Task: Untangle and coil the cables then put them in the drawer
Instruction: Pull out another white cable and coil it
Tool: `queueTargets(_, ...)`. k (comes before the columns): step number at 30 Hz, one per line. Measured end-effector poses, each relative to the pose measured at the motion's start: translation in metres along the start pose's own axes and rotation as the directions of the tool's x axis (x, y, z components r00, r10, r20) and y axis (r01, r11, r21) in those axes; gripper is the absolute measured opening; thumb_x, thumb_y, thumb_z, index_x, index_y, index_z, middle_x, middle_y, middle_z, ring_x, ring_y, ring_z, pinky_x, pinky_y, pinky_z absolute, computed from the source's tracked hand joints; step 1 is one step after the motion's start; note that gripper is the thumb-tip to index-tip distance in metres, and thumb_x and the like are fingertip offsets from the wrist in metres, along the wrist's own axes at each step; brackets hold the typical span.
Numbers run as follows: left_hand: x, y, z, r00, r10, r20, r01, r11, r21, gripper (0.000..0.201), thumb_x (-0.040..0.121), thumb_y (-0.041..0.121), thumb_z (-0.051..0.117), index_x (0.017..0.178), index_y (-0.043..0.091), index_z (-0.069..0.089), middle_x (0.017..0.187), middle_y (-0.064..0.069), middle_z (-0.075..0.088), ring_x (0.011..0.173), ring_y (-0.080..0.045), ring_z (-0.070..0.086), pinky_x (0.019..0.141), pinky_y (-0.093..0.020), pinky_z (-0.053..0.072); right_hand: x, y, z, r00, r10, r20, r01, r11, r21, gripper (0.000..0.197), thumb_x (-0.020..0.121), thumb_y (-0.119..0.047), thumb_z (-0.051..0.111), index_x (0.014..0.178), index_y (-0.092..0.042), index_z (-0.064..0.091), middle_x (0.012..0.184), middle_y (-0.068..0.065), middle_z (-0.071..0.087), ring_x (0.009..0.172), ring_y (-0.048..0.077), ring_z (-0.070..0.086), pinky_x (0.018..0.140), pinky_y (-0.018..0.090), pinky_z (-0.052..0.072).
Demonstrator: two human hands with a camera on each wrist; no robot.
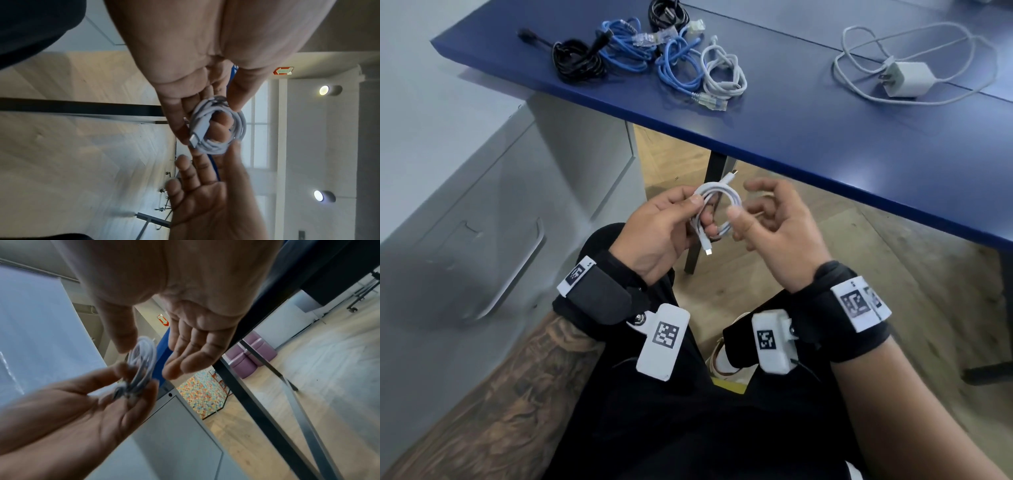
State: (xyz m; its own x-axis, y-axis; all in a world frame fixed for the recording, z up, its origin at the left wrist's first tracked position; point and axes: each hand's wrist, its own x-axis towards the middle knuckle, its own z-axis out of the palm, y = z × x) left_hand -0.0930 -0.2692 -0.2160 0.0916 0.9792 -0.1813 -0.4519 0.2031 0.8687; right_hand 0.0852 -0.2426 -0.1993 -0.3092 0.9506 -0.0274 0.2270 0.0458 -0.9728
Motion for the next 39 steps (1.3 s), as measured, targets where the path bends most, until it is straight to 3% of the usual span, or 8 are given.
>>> queueTargets(4,0.001,0.005,0.001,0.999,0.006,-0.053,-0.007,0.999,-0.034,0.029,0.098,0.016,0.049,0.119,-0.001,0.061,0.101,-0.020,0.063,0.092,-0.029,0.061,0.089,-0.052,0.050,-0.005,0.001,0.008,0.998,-0.059,0.001,0.059,0.998,0.020,0.009,0.090,-0.017,0.071,0.096,-0.023,0.066,0.088,0.002,0.075,0.079,0.025,0.070,0.069,0.031,0.056)
queueTargets(6,0.001,0.009,0.004,0.998,0.020,-0.067,-0.021,1.000,-0.009,0.033,0.097,0.020,0.052,0.124,0.003,0.061,0.116,-0.026,0.059,0.101,-0.033,0.058,0.086,-0.051,0.052,-0.002,-0.006,0.004,0.995,-0.091,-0.028,0.092,0.995,0.044,0.009,0.090,-0.016,0.071,0.096,-0.021,0.068,0.087,0.002,0.074,0.078,0.023,0.071,0.069,0.029,0.056)
queueTargets(10,0.006,0.026,0.018,0.981,0.148,-0.124,-0.130,0.981,0.145,0.032,0.090,0.026,0.057,0.119,0.014,0.061,0.108,-0.011,0.061,0.087,-0.017,0.059,0.064,-0.031,0.053,0.010,-0.030,-0.011,0.978,-0.170,-0.117,0.177,0.983,0.044,0.015,0.090,-0.012,0.071,0.098,-0.024,0.068,0.081,-0.001,0.073,0.076,0.028,0.070,0.067,0.031,0.056)
queueTargets(13,0.016,0.044,0.032,0.948,0.287,-0.141,-0.243,0.933,0.265,0.024,0.094,0.017,0.057,0.118,0.013,0.056,0.105,-0.014,0.057,0.079,-0.014,0.062,0.060,-0.027,0.053,0.029,-0.049,-0.030,0.955,-0.227,-0.190,0.227,0.974,-0.023,0.023,0.089,-0.014,0.072,0.104,-0.028,0.063,0.075,0.005,0.072,0.073,0.035,0.067,0.068,0.040,0.055)
queueTargets(20,0.043,0.069,0.068,0.916,0.368,-0.160,-0.283,0.875,0.393,0.022,0.095,0.002,0.052,0.112,0.014,0.059,0.111,-0.010,0.067,0.095,-0.019,0.069,0.071,-0.034,0.056,0.075,-0.046,-0.061,0.937,-0.146,-0.318,0.027,0.936,-0.350,0.021,0.085,-0.035,0.070,0.098,-0.030,0.055,0.075,-0.009,0.072,0.076,0.011,0.067,0.083,0.039,0.055)
queueTargets(25,0.047,0.059,0.072,0.886,0.459,-0.058,-0.235,0.555,0.798,0.013,0.088,0.017,0.062,0.098,0.022,0.068,0.091,0.008,0.071,0.086,-0.005,0.066,0.081,-0.025,0.054,0.077,-0.044,-0.058,0.913,-0.203,-0.353,-0.013,0.852,-0.523,0.014,0.087,-0.037,0.066,0.084,-0.024,0.061,0.076,-0.011,0.065,0.077,0.014,0.062,0.080,0.033,0.053)
queueTargets(32,0.051,0.067,0.073,0.892,0.449,-0.057,-0.237,0.570,0.787,0.027,0.087,0.009,0.057,0.109,0.021,0.065,0.107,0.007,0.067,0.105,-0.006,0.062,0.096,-0.031,0.051,0.076,-0.047,-0.057,0.932,-0.222,-0.286,0.027,0.830,-0.557,0.016,0.092,-0.036,0.059,0.095,-0.029,0.073,0.095,-0.007,0.066,0.090,0.017,0.062,0.090,0.037,0.051)
queueTargets(39,0.042,0.075,0.081,0.824,0.565,0.052,-0.334,0.409,0.849,0.017,0.088,0.015,0.061,0.099,0.027,0.064,0.098,0.014,0.063,0.090,-0.001,0.059,0.071,-0.013,0.042,0.068,-0.078,-0.096,0.942,-0.224,-0.250,0.083,0.877,-0.474,0.009,0.088,-0.030,0.068,0.096,-0.025,0.070,0.083,-0.013,0.067,0.072,0.003,0.057,0.077,0.018,0.049)
